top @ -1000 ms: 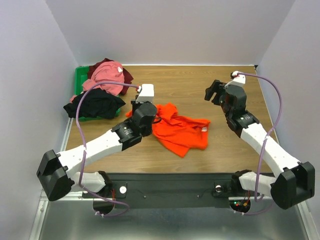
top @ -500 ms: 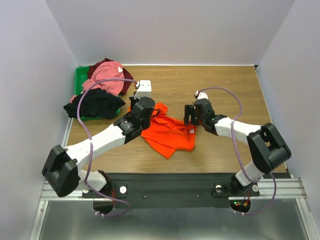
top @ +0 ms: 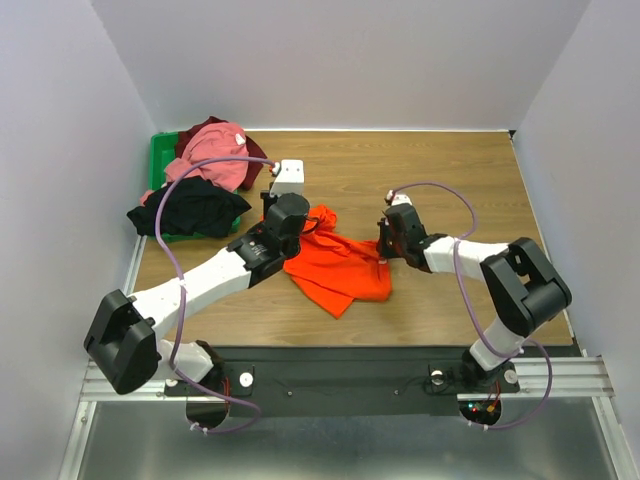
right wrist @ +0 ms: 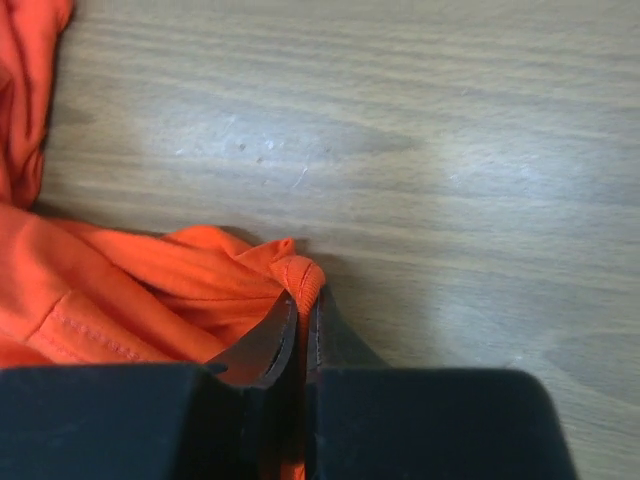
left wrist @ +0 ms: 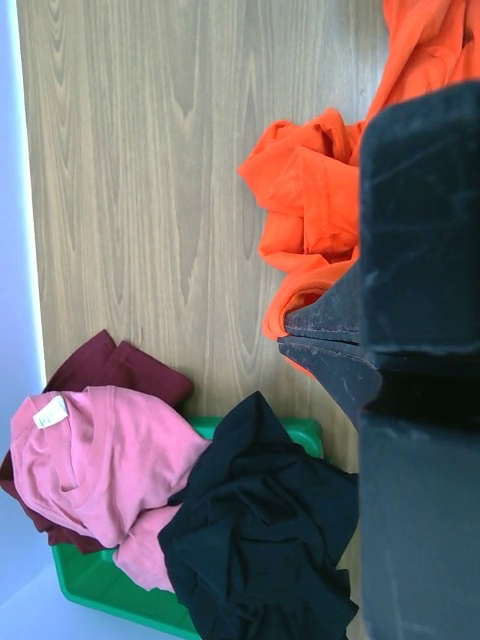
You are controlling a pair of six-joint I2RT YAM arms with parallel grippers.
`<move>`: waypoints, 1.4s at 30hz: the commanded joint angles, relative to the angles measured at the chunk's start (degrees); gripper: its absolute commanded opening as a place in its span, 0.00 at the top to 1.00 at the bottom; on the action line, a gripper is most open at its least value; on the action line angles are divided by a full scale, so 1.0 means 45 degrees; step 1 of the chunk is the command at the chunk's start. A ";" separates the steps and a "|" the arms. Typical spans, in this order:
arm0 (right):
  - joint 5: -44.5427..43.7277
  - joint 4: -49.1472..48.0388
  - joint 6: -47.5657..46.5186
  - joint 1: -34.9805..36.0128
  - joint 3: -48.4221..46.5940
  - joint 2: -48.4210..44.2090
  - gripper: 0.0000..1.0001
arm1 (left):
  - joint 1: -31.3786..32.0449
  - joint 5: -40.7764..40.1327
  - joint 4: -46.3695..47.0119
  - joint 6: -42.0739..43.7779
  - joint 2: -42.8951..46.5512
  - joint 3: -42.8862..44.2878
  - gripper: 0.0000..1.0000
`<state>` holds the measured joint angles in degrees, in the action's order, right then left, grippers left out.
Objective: Fold and stack the t-shirts
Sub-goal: Flatten the tshirt out
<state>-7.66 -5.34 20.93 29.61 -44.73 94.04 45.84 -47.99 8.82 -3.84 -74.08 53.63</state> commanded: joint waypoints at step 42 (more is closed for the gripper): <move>-0.4841 -0.0258 0.1189 0.0296 -0.0060 0.1094 0.32 | -0.0618 0.0410 0.1263 0.0188 -0.1584 0.0428 1.00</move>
<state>-28.53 -6.31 24.51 31.53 -44.73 96.14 43.38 -45.04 12.21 -3.25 -82.50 53.71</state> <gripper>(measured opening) 0.755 0.018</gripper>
